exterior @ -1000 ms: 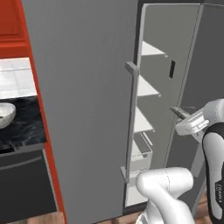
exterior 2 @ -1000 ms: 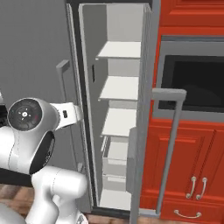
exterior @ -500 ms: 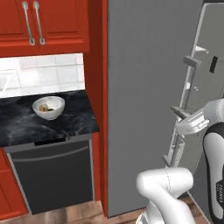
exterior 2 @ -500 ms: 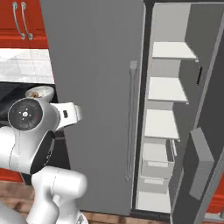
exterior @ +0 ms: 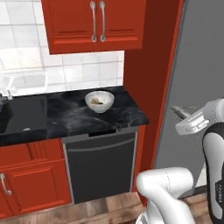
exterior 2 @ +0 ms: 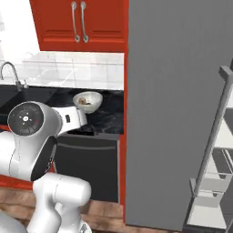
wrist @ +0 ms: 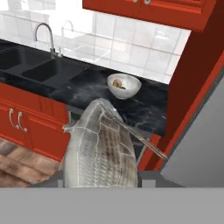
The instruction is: Take the fish, mushroom, and lime from the freezer and place them in the bowl on the counter.
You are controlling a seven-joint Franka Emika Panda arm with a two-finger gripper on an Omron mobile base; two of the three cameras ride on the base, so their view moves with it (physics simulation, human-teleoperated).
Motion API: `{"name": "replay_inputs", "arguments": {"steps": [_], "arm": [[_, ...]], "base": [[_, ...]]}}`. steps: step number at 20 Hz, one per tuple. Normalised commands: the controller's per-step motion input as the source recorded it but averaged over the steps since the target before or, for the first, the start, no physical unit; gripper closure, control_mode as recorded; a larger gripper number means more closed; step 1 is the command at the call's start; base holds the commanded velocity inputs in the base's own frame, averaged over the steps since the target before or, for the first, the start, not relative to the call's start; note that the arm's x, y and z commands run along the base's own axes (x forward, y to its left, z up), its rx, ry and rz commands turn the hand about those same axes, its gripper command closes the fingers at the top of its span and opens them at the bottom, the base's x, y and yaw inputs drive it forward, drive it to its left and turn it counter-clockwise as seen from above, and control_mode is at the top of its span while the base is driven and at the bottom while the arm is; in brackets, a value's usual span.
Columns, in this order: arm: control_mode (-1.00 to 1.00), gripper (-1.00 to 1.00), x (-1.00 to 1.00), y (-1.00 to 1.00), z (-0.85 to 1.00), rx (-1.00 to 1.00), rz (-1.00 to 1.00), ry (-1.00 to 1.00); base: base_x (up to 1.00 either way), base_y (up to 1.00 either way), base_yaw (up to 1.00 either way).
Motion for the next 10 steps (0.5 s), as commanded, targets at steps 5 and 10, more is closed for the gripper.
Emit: {"name": "replay_inputs", "arguments": {"steps": [5, 10], "arm": [[1.00, 1.00, 0.00, 0.00, 0.00, 0.00, 0.00, 0.00], [1.00, 1.00, 0.00, 0.00, 0.00, 0.00, 0.00, 0.00]], "base": [[0.47, 0.69, 0.01], [0.78, 0.11, -0.01]]}}
